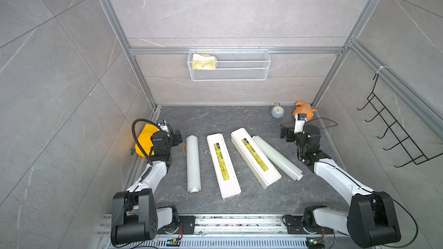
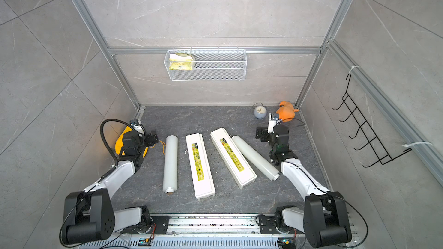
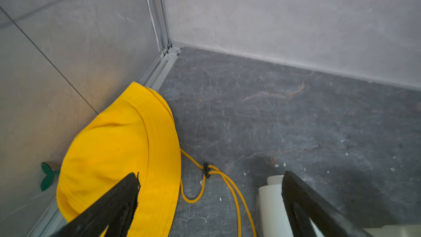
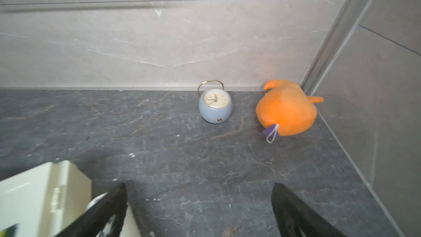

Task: Put plastic wrap rolls into dispensers
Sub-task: Pick up the plastic wrap cutting box from the center of the board.

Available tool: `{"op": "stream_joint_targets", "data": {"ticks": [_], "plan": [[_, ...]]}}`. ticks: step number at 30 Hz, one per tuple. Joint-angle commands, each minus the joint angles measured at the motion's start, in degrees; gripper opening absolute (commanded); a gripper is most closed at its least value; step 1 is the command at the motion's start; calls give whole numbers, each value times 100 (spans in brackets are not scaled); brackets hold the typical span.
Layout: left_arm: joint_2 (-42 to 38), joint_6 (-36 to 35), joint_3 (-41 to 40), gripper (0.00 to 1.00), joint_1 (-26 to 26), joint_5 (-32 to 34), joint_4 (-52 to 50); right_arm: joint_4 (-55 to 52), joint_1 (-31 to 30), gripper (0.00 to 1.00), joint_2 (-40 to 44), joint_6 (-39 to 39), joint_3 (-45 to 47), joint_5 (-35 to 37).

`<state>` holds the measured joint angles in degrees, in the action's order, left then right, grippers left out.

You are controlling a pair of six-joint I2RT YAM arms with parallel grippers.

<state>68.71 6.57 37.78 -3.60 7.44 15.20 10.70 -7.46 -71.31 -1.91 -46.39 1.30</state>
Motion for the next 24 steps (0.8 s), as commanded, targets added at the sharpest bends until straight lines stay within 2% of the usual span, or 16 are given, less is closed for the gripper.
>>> {"op": "stream_joint_targets", "data": {"ticks": [1, 5, 8, 14, 18, 24], "plan": [[-561, 887, 268, 100, 52, -55, -1421, -2635, -344, 100, -199, 12, -843, -1005], [-931, 1615, 412, 100, 277, -607, -2259, -3809, -949, 100, -504, 347, -1453, -1686], [-1090, 1983, 328, 99, 682, -705, -2502, -4202, -1442, 100, -759, 484, -1603, -1757], [-1289, 2518, 122, 99, 1332, -811, -2588, -5071, -2137, 100, -1448, 774, -2014, -1331], [-1242, 2599, 54, 99, 1780, -651, -2577, -5201, -2296, 100, -1720, 805, -2054, -971], [-962, 2635, 108, 100, 2017, -705, -2463, -5456, -2422, 100, -2256, 889, -2509, -540]]}}
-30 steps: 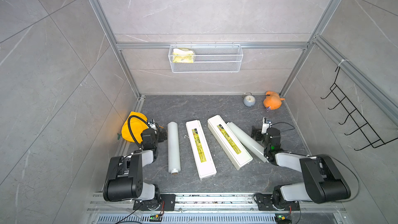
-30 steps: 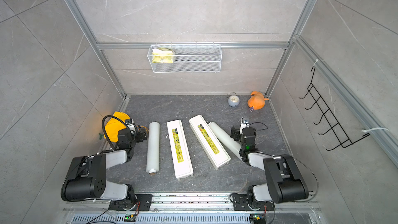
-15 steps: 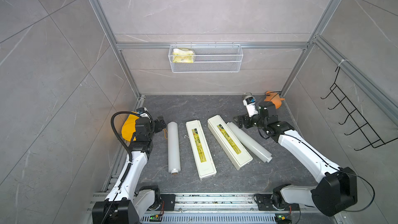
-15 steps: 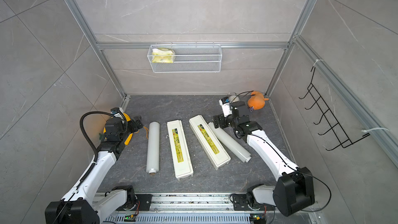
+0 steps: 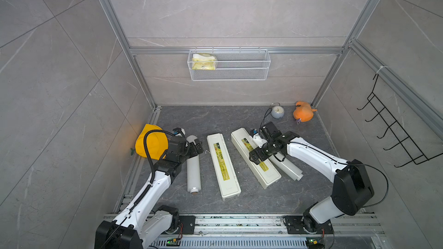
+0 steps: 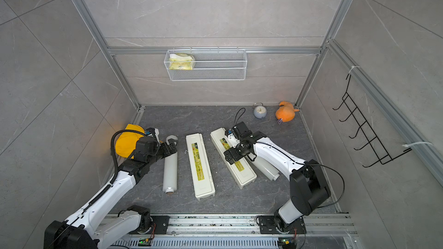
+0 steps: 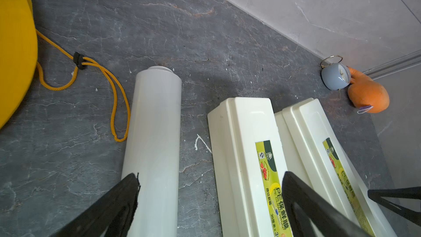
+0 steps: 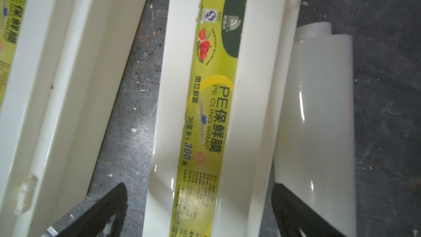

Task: Put plastic wrap rolls into dispensers
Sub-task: Pick up the plastic wrap cutting box from the center of the board.

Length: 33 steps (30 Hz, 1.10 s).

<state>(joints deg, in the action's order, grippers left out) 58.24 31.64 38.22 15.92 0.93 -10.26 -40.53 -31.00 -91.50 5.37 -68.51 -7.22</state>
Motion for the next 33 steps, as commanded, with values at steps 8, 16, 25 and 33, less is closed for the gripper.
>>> {"op": "stream_joint_targets", "data": {"ticks": [8, 16, 25, 33], "plan": [[371, 177, 120, 99, 200, -141, 204, -350, -87, 100, -902, 280, -848, 235], [423, 151, 186, 99, 271, -147, 176, -592, -85, 100, -1723, 402, -1644, 63], [416, 145, 186, 100, 296, -188, 133, -813, -138, 100, -2407, 257, -2299, 334], [442, 112, 186, 99, 289, -170, 88, -607, -277, 100, -2473, 207, -2221, 682]]}}
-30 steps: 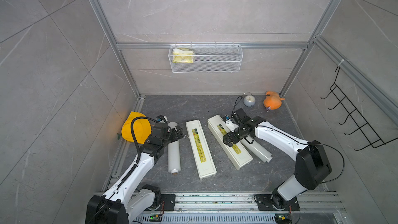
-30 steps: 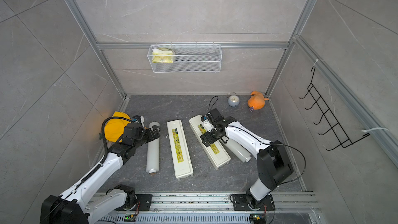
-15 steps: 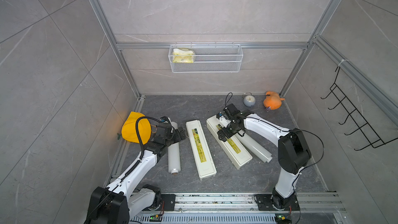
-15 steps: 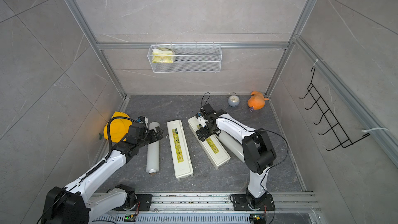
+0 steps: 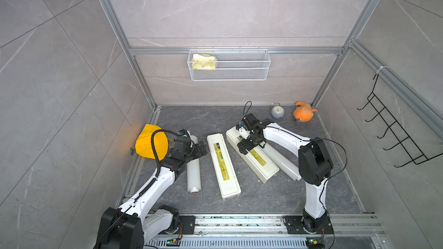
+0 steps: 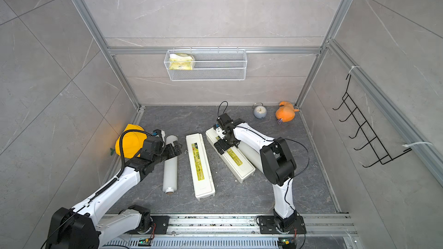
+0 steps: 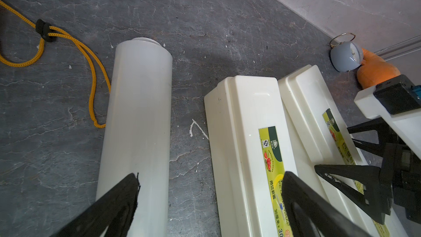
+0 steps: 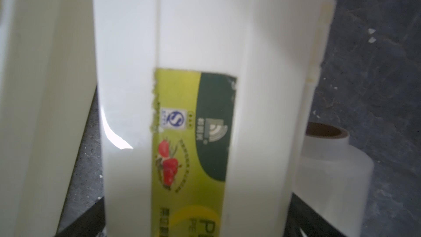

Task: Put plastic wrap rolls into dispensers
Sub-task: Pick up the plastic wrap cutting box from the center of the board, then open the lid of the plastic wrap cutting box.

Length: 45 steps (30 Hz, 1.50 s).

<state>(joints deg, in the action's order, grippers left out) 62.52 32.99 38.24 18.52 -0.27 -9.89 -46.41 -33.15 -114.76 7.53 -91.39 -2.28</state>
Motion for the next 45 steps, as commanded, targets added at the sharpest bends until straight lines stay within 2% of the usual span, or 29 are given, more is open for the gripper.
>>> {"op": "stream_joint_targets", "data": {"ticks": [1, 11, 20, 26, 32, 36, 40, 45], "plan": [[25, -25, 192, 100, 33, -56, 52, -15, -62, 100, -167, 7, 65, 186], [25, -64, 289, 99, 29, -120, 34, -230, -150, 99, -525, 174, -102, 35], [-4, -80, 355, 99, 29, -249, 18, -202, -139, 80, -275, 8, -54, -181], [-12, -294, 429, 99, 29, -905, 394, -96, 15, 78, 311, -226, 130, -605], [217, -515, 780, 99, 29, -1926, 1029, 107, 564, 78, 1228, -607, 393, -1700], [503, -454, 1086, 99, 29, -2832, 1658, 533, 994, 77, 1971, -882, 799, -2992], [937, 50, 1338, 100, 68, -3757, 2867, 1000, 1382, 77, 2631, -1295, 1129, -4299], [1572, 801, 1721, 100, 278, -4451, 4535, 1760, 1480, 77, 3205, -1970, 1440, -5524]]}}
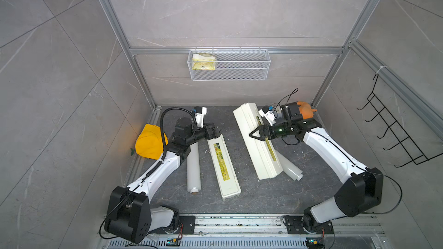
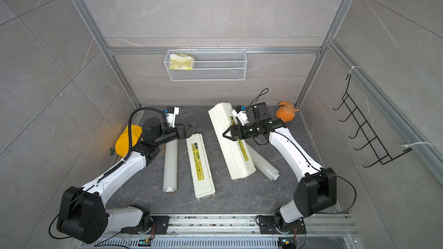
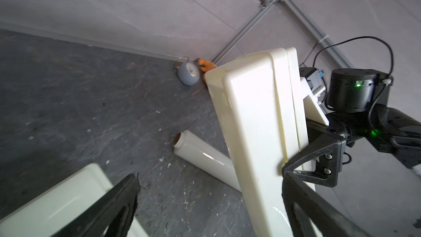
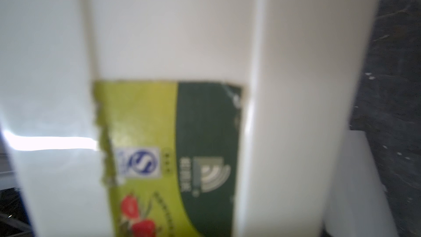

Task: Put plastic wrap rolls into dispensers
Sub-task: Open the lid of the plastic wrap cutting box.

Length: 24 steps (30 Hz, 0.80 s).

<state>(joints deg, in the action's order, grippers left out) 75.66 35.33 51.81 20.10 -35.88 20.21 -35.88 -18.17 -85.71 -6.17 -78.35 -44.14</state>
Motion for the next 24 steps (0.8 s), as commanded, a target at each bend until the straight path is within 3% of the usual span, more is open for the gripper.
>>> {"op": "stream_joint_targets", "data": {"ticks": [1, 6, 12, 20, 24], "plan": [[400, 740, 455, 100, 142, -1046, 1856, 842, -14, 77, 338, -720, 164, -1481], [1059, 1945, 836, 100, 200, -1455, 3711, 1738, -19, 76, 531, -1510, 379, -2027], [1213, 1574, 1362, 100, 383, -1373, 3058, 1862, -70, 77, 626, -1577, 432, -2190], [1596, 1681, 1856, 100, 518, -1435, 2826, 2221, -290, 76, 539, -1791, 461, -2195], [1724, 1601, 2131, 100, 555, -1467, 2225, 1952, -353, 76, 529, -1572, 375, -2000]]}}
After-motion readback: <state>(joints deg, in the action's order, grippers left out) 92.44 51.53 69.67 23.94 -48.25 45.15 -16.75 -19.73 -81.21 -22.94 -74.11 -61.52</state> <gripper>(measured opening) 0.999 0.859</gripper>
